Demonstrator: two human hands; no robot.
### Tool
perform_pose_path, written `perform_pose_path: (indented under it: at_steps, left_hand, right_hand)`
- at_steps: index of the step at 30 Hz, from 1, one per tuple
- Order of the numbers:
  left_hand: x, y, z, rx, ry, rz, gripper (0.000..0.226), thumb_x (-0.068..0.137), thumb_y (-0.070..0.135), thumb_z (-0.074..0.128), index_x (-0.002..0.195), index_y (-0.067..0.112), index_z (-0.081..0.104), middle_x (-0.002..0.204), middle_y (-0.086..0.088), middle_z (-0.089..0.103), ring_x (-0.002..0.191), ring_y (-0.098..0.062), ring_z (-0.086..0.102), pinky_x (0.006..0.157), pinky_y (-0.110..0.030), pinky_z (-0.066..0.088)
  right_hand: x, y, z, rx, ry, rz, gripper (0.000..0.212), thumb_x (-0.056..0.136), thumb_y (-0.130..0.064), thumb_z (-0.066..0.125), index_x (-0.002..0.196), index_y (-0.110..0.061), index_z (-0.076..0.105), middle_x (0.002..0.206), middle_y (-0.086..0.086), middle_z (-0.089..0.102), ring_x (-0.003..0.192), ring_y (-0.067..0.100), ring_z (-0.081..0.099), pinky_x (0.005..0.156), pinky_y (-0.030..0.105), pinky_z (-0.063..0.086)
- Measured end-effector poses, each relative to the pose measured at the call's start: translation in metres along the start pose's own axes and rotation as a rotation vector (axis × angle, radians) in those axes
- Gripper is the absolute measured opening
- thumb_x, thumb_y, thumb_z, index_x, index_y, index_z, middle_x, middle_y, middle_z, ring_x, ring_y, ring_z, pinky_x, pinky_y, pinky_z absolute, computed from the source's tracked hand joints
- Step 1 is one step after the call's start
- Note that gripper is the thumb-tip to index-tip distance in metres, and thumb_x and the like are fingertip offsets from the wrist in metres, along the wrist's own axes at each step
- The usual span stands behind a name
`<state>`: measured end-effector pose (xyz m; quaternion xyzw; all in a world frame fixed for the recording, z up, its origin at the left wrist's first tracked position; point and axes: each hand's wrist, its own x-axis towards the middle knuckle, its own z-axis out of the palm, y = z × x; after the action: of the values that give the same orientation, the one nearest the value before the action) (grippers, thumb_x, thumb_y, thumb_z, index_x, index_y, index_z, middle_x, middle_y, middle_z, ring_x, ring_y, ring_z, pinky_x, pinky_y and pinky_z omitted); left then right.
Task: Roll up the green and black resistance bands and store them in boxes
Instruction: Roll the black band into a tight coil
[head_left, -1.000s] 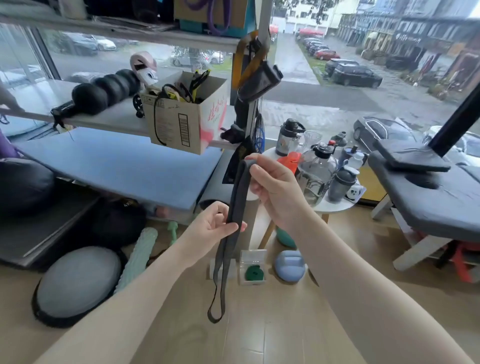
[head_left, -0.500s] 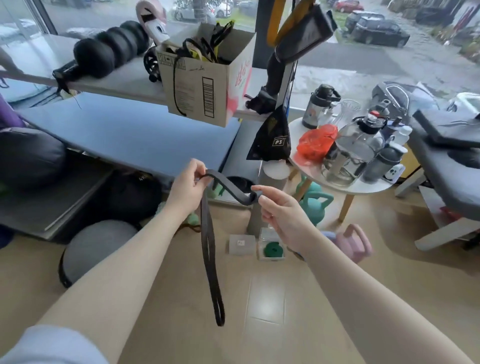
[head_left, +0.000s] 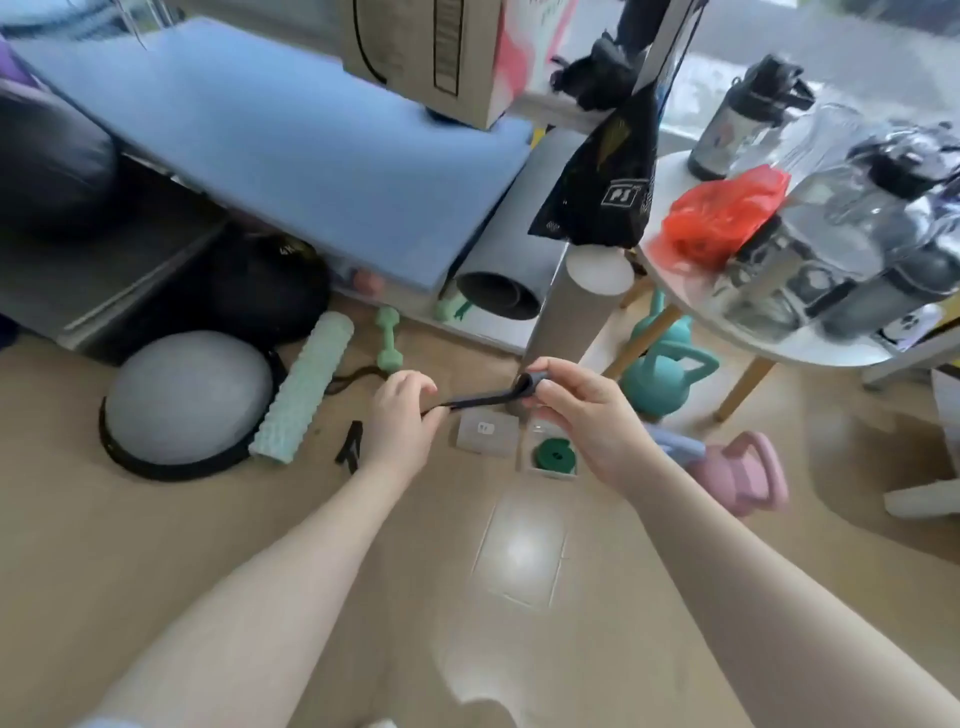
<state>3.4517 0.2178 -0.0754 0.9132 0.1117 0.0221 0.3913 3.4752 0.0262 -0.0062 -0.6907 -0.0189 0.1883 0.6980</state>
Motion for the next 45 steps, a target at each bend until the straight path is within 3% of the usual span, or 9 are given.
perform_pose_path:
  at_steps: [5, 10, 15, 20, 26, 29, 32, 37, 45]
  left_hand:
    - [-0.083, -0.089, 0.164, -0.287, -0.136, -0.440, 0.009, 0.091, 0.022, 0.054, 0.091, 0.014, 0.059, 0.095, -0.004, 0.061, 0.094, -0.027, 0.060, 0.076, -0.030, 0.044]
    - [-0.136, -0.114, 0.285, -0.822, -0.215, -0.890, 0.032, 0.099, 0.033, 0.033, 0.086, 0.020, 0.059, 0.092, -0.001, 0.065, 0.086, -0.015, 0.061, 0.074, -0.024, 0.046]
    - [-0.169, -0.128, 0.379, -1.019, -0.236, -0.968, 0.034, 0.100, 0.031, 0.032, 0.089, 0.018, 0.061, 0.093, -0.002, 0.067, 0.091, -0.015, 0.062, 0.077, -0.023, 0.047]
    - [-0.179, -0.164, 0.447, -1.020, -0.362, -1.079, 0.037, 0.099, 0.035, 0.037, 0.088, 0.011, 0.062, 0.090, -0.009, 0.068, 0.092, -0.022, 0.064, 0.077, -0.033, 0.050]
    - [-0.157, -0.215, 0.516, -1.090, -0.324, -1.034, 0.021, 0.094, 0.027, 0.051, 0.088, 0.012, 0.065, 0.075, -0.002, 0.073, 0.085, -0.019, 0.067, 0.088, -0.035, 0.049]
    - [-0.134, -0.226, 0.540, -1.176, -0.331, -0.953, 0.015, 0.091, 0.021, 0.056, 0.095, 0.012, 0.067, 0.083, -0.002, 0.073, 0.087, -0.017, 0.066, 0.091, -0.031, 0.049]
    - [-0.105, -0.228, 0.550, -1.205, -0.344, -0.872, 0.018, 0.090, 0.016, 0.057, 0.106, 0.011, 0.063, 0.093, -0.005, 0.069, 0.090, -0.017, 0.064, 0.088, -0.028, 0.047]
    - [-0.081, -0.230, 0.552, -1.130, -0.323, -0.656, 0.012, 0.088, 0.009, 0.059, 0.098, 0.015, 0.062, 0.098, -0.006, 0.068, 0.091, -0.017, 0.063, 0.082, -0.026, 0.048]
    - [-0.111, -0.230, 0.525, -0.804, -0.179, -0.463, 0.014, 0.085, 0.011, 0.063, 0.085, 0.025, 0.065, 0.088, 0.002, 0.067, 0.086, -0.012, 0.060, 0.086, -0.025, 0.048]
  right_hand:
    - [0.032, 0.177, -0.035, -0.051, -0.033, 0.191, 0.022, 0.092, 0.005, 0.046, 0.097, -0.011, 0.060, 0.087, 0.005, 0.060, 0.062, -0.006, 0.060, 0.067, 0.010, 0.050]
    - [0.007, 0.318, -0.084, -0.052, -0.091, 0.321, 0.025, 0.092, 0.002, 0.046, 0.089, -0.018, 0.061, 0.088, 0.006, 0.060, 0.079, 0.012, 0.060, 0.081, 0.019, 0.051]
    - [-0.034, 0.418, -0.132, -0.138, -0.153, 0.392, 0.029, 0.090, 0.003, 0.046, 0.083, -0.019, 0.063, 0.076, 0.009, 0.058, 0.075, 0.024, 0.051, 0.082, 0.036, 0.041]
    - [-0.061, 0.505, -0.159, -0.141, -0.091, 0.429, 0.019, 0.087, 0.004, 0.051, 0.091, -0.008, 0.065, 0.091, 0.006, 0.060, 0.074, 0.014, 0.057, 0.074, 0.020, 0.048]
    - [-0.046, 0.583, -0.177, -0.084, -0.050, 0.371, 0.021, 0.086, 0.001, 0.057, 0.092, -0.016, 0.068, 0.124, -0.005, 0.049, 0.093, 0.009, 0.064, 0.090, 0.027, 0.050]
    - [-0.030, 0.601, -0.185, -0.063, -0.006, 0.288, 0.022, 0.084, 0.002, 0.061, 0.091, -0.016, 0.070, 0.131, -0.005, 0.048, 0.092, -0.001, 0.064, 0.083, 0.021, 0.052]
    - [-0.012, 0.610, -0.192, -0.003, 0.079, 0.183, 0.026, 0.081, 0.008, 0.061, 0.092, -0.013, 0.070, 0.129, -0.005, 0.051, 0.089, -0.004, 0.065, 0.073, 0.012, 0.050]
    - [0.001, 0.624, -0.193, -0.023, 0.164, 0.056, 0.025, 0.081, 0.009, 0.059, 0.092, -0.010, 0.072, 0.120, -0.001, 0.060, 0.099, 0.007, 0.063, 0.083, 0.017, 0.050]
    - [-0.019, 0.610, -0.163, 0.349, 0.177, 0.305, 0.011, 0.089, -0.009, 0.057, 0.093, -0.005, 0.067, 0.097, 0.005, 0.072, 0.096, 0.012, 0.068, 0.082, 0.026, 0.050]
